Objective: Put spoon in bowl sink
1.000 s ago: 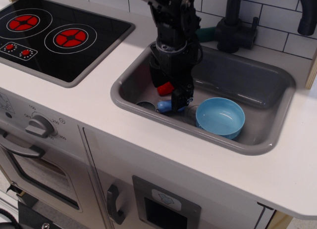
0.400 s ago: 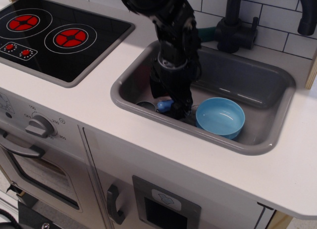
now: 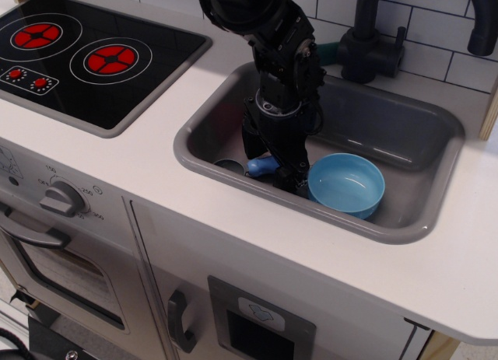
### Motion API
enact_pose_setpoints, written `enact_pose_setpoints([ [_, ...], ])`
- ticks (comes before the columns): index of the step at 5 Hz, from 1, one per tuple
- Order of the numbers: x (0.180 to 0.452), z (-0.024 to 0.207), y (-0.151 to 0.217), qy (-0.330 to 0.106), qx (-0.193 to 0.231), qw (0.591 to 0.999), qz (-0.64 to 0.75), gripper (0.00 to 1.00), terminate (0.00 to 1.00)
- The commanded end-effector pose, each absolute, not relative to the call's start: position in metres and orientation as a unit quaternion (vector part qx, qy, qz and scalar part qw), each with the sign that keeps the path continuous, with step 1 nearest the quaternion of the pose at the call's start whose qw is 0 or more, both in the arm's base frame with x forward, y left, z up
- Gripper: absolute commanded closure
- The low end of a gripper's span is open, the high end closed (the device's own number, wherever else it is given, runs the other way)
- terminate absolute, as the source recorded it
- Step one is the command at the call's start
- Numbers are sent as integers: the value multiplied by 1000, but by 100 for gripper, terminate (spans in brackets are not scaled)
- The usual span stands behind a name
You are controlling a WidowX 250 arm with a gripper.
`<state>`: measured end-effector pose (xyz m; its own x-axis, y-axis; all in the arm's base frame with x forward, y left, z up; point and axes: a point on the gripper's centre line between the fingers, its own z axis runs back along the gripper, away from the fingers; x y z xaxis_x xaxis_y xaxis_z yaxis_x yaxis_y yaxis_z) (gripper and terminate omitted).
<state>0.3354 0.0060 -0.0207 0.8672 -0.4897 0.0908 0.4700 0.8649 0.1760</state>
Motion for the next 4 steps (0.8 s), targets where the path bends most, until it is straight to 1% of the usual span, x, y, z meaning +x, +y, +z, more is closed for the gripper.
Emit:
enact_pose_setpoints([
  [1, 349, -12, 6, -78, 76, 962, -251, 100, 0],
  [2, 351, -15, 8, -76, 80, 963, -245, 100, 0],
  [3, 352, -4, 13, -60, 75, 969, -227, 100, 0],
  [4, 352, 16, 19, -66, 78, 973, -206, 100, 0],
])
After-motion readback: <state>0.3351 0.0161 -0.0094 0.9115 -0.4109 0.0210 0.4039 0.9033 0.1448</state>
